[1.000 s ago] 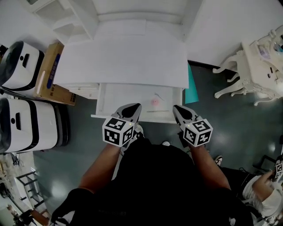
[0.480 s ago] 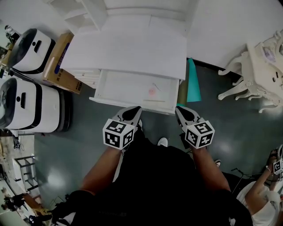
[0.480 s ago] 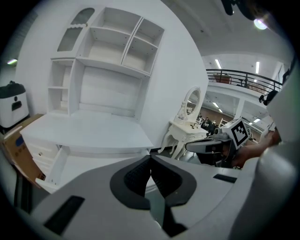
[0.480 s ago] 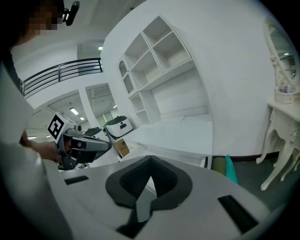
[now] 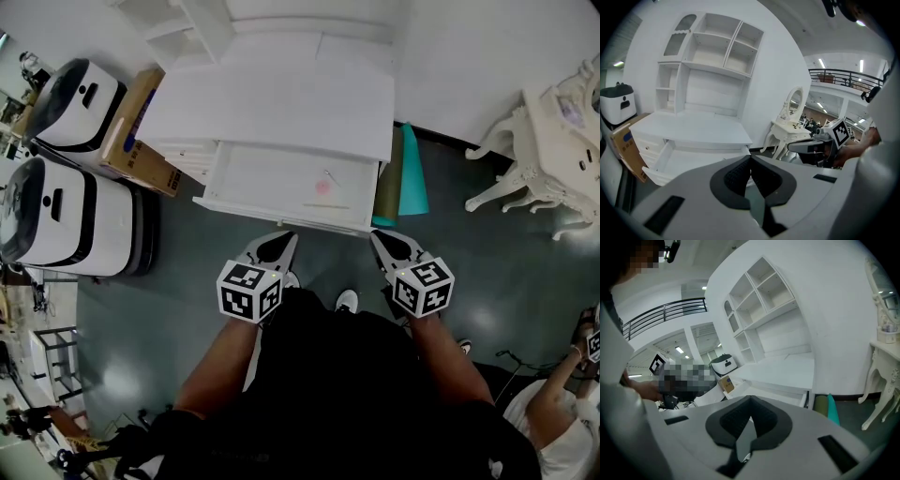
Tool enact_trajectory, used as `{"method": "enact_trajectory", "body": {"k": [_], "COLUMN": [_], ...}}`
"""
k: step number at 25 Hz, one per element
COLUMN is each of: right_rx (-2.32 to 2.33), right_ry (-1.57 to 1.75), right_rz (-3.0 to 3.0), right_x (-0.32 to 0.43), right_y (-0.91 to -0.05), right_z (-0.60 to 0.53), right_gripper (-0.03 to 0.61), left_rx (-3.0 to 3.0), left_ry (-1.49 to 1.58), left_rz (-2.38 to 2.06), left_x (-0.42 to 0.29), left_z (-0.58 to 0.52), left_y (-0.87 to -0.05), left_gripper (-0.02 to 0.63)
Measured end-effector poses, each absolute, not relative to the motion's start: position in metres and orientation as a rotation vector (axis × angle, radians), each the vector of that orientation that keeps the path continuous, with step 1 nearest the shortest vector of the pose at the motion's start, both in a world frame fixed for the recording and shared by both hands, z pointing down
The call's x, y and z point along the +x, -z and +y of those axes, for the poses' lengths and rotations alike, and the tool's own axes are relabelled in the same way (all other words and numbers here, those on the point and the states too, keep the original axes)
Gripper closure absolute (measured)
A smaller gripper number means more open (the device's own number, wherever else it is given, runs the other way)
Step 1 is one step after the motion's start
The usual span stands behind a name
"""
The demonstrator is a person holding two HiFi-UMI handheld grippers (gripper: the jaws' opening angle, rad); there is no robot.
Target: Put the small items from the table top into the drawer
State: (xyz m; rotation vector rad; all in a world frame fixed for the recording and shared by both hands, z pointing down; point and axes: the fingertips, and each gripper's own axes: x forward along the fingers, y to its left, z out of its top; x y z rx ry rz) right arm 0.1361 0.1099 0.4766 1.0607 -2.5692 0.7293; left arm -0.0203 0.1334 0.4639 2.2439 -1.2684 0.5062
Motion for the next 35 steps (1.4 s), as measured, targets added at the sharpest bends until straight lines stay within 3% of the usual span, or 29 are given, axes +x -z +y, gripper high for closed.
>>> {"method": "enact_trajectory", "body": {"k": [35], "right_rx": [1.261], "right_ry": [-0.736], "right_rz": [-2.474], "right_x": [0.088], "right_y": [-0.470], "right_z": [0.098], "right_gripper": [0.552], "left_rx": [2.350], "left_ry": [-0.577], "left_rz": [-1.074], "left_x": [-0.063], "left_z": [0.109], "left_y": [-0.461], "left_gripper": [0.603]}}
